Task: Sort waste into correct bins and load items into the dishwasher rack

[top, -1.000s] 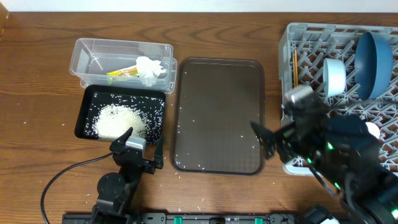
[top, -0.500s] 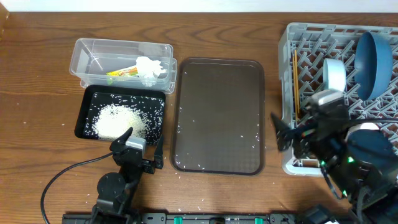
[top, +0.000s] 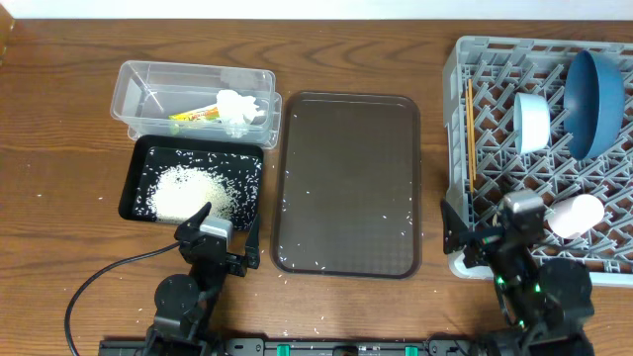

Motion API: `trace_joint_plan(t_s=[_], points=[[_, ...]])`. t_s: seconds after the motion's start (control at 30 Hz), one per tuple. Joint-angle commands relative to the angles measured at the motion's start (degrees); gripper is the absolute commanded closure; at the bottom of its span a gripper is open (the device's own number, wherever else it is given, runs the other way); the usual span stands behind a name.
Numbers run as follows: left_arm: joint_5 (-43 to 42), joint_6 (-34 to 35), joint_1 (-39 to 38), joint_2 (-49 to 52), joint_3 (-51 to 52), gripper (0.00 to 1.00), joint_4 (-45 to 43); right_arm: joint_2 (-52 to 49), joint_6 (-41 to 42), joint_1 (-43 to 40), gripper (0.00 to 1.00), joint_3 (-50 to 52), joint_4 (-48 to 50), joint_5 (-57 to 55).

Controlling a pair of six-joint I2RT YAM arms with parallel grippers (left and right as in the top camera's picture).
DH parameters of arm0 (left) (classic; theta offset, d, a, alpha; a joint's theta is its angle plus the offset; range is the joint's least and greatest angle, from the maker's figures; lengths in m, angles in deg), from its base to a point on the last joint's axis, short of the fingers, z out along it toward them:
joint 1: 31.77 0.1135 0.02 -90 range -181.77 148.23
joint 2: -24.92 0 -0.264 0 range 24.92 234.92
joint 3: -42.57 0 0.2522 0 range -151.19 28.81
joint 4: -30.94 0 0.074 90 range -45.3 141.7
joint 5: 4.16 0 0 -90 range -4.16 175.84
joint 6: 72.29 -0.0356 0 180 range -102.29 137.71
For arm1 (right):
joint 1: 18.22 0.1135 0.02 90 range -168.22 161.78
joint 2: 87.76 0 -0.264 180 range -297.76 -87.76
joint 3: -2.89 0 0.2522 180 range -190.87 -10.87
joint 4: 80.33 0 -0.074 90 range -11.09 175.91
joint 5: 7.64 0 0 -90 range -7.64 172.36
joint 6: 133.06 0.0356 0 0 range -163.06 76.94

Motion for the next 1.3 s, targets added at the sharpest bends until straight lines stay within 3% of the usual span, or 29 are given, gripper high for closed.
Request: trace_joint_plan(t_s=[0.0,0.27,0.43,1.27], points=[[0.6,0.3,0.3,-0.3,1.4,0.09,0.4,5.8,-0.5,-2.4,0.01,5.0,1.9,1.0],[0.6,0.3,0.3,-0.3,1.4,0.10,0.4,16.4,-0.5,-5.9,0.01,15.7,7.6,1.0],[0.6,0.3,0.3,-0.3,1.4,0.10,0.4,16.6,-0.5,-6.2,0.01,23.4,18.3,1.0],[0.6,0.3,0.3,-0.3,1.4,0.09,0.4,16.5,-0.5,-6.1,0.01,23.7,15.0,0.6]])
